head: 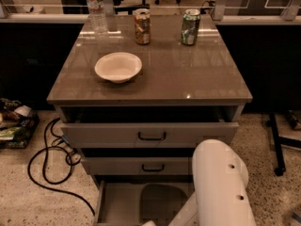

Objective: Open bottom drawer

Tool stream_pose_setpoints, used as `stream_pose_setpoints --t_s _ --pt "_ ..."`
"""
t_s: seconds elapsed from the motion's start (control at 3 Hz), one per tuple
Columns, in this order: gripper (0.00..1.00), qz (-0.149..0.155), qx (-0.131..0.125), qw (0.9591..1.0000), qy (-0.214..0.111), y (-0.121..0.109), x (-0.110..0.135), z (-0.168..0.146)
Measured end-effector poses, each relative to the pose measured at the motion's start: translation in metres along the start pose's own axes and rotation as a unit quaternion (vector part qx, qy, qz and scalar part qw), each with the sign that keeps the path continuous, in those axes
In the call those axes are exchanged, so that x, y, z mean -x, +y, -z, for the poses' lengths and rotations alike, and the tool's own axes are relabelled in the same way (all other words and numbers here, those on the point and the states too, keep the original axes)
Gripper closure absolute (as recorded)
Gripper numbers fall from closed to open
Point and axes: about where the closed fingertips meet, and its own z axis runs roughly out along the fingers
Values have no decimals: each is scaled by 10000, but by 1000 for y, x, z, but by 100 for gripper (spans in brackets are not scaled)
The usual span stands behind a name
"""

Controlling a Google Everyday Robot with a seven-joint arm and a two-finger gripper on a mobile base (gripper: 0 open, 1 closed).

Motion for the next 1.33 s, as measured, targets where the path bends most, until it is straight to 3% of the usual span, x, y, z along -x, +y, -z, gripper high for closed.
stream_pose_setpoints --t_s 0.33,0.67,1.0,1.33 --pt "100 53 -58 9999 118 14 7 5" --pt "100 53 -58 9999 118 12 7 4" --pt "83 61 -40 9999 113 14 7 4" --pt "59 61 -39 9999 112 14 7 4"
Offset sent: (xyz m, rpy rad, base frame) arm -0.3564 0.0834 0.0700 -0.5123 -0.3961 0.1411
